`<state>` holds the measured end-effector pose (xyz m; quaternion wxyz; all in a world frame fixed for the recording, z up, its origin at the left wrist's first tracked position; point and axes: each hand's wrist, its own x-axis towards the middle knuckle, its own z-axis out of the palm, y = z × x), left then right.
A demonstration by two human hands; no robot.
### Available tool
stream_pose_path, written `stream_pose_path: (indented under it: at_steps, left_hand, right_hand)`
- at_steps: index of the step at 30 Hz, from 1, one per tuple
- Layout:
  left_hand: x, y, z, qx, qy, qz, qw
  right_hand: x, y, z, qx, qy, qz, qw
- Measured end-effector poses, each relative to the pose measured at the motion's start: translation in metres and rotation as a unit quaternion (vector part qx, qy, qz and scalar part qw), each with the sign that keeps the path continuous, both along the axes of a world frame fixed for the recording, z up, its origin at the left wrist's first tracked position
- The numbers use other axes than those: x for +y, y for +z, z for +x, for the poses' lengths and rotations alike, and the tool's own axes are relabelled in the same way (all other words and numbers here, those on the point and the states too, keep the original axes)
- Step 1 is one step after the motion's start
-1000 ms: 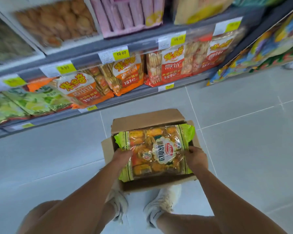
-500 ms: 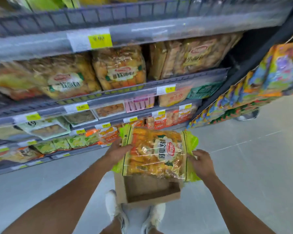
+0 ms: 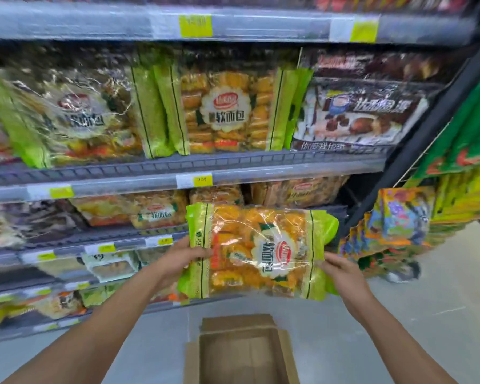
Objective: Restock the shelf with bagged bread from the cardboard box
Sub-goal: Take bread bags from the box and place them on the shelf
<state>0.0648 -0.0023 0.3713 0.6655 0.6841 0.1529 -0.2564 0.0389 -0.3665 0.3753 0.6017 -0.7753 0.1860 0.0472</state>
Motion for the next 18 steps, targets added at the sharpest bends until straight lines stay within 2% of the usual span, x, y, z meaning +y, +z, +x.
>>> stream_pose_path:
  at_steps: [3, 6, 8, 10, 11, 12, 14, 16, 18]
  left_hand:
    - [0.003, 0.021, -0.001, -0.035, -0.009, 0.031, 0.999]
    - [-0.001, 0.045, 0.002, -0.078, 0.004, 0.081, 0.994]
    - [0.001, 0.062, -0.001, -0.038, -0.006, 0.094, 0.995]
    - [0.006, 0.075, -0.001, 0.025, 0.004, 0.010, 1.000]
    - [0.006, 0.077, -0.002, 0.045, 0.018, -0.009, 0.999]
    - [0.010, 0.076, -0.004, 0.048, 0.043, -0.029, 0.998]
    - [0.022, 0.075, -0.006, 0.060, 0.094, -0.046, 0.993]
    - [0.030, 0.070, -0.003, 0.092, 0.124, -0.059, 0.986]
    - [0.031, 0.068, -0.001, 0.141, 0.125, -0.133, 0.973]
  right_hand:
    - [-0.007, 0.021, 0.010, 0.019, 0.015, 0.053, 0.998]
    - [-0.016, 0.045, 0.018, 0.079, 0.076, 0.191, 0.975]
    - [-0.022, 0.059, 0.022, 0.065, 0.093, 0.259, 0.959]
    - [-0.027, 0.067, 0.026, 0.035, 0.113, 0.335, 0.935]
    - [-0.027, 0.072, 0.025, 0.023, 0.150, 0.339, 0.929]
    - [-0.026, 0.075, 0.024, 0.011, 0.186, 0.290, 0.939]
    - [-0.022, 0.080, 0.029, -0.034, 0.243, 0.099, 0.964]
    - [-0.013, 0.087, 0.034, -0.074, 0.300, -0.062, 0.949]
    - [-0.012, 0.083, 0.041, -0.096, 0.301, -0.129, 0.940]
